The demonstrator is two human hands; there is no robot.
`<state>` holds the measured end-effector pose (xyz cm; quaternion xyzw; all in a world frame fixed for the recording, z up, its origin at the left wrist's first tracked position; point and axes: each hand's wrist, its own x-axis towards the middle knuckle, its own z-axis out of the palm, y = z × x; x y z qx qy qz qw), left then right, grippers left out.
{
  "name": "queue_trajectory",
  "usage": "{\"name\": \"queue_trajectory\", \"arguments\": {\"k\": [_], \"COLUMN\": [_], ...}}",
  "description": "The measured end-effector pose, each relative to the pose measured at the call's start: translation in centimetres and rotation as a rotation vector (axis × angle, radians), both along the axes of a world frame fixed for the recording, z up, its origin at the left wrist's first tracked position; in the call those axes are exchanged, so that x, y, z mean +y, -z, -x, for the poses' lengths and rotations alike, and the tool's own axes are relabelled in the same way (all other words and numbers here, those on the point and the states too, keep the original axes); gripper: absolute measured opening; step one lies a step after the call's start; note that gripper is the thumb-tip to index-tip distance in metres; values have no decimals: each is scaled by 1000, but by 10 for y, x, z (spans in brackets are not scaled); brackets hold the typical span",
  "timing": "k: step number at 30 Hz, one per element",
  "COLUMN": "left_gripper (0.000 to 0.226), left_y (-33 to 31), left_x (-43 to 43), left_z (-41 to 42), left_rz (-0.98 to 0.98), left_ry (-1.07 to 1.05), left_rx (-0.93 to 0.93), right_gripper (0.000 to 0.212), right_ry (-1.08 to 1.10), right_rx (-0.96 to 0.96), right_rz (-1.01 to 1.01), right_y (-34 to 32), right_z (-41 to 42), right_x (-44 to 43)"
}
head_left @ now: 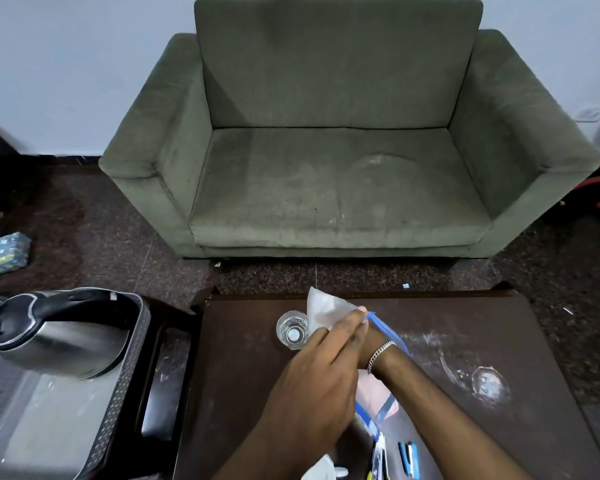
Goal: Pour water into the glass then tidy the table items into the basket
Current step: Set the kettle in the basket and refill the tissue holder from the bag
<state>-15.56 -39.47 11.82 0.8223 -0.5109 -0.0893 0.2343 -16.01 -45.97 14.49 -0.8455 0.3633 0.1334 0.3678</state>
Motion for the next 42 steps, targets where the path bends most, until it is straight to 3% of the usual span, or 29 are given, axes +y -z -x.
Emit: {"name": "queue_trajectory", "arguments": {"k": [1, 2, 3, 5, 11, 14, 16, 20, 22, 25, 27, 36, 42], "left_gripper": [62, 64, 65, 63, 54, 54, 47, 50, 50, 51, 51, 49, 47], "left_y": [1, 2, 3, 5, 11, 5, 3, 4, 2, 4, 5, 15, 24], "left_x": [-1, -3, -3, -3, -1, -2, -5, -8, -8, -8, -9, 1, 8], "left_z": [-3, -7, -11, -20, -32, -33, -36, -41, -41, -43, -44, -45, -43], "left_rz": [-11, -22, -35, -68, -17, 119, 166, 235, 247, 233, 215, 215, 190], "left_ry": [-36, -79, -118, -157, -265, -360, -434, -519, -497, -473, -466, -497, -518], "left_rx": [10, 24, 31, 11, 81, 143, 211, 274, 278, 259, 260, 309, 305], "right_gripper": [37, 37, 36, 30, 18, 25, 34, 72, 56, 16, 8, 18, 38], "right_ry": [-160, -455, -706, -806, -671, -457, -205, 248, 271, 63, -28, 218, 432], "right_rx": [155, 130, 34, 89, -346, -601, -716, -763, -726, -520, -438, -912, -864], "right_rz": [199, 388, 269, 148, 271, 152, 21, -334, -412, -364, -325, -594, -682], "right_y": [-1, 14, 20, 15, 22, 23, 25, 26, 24, 15, 8, -56, -29], "right_z": [4, 2, 6, 10, 25, 32, 37, 38, 36, 31, 28, 30, 37], "right_x": [-17, -26, -49, -70, -77, -84, -84, -92, -98, -108, -115, -161, -207]}}
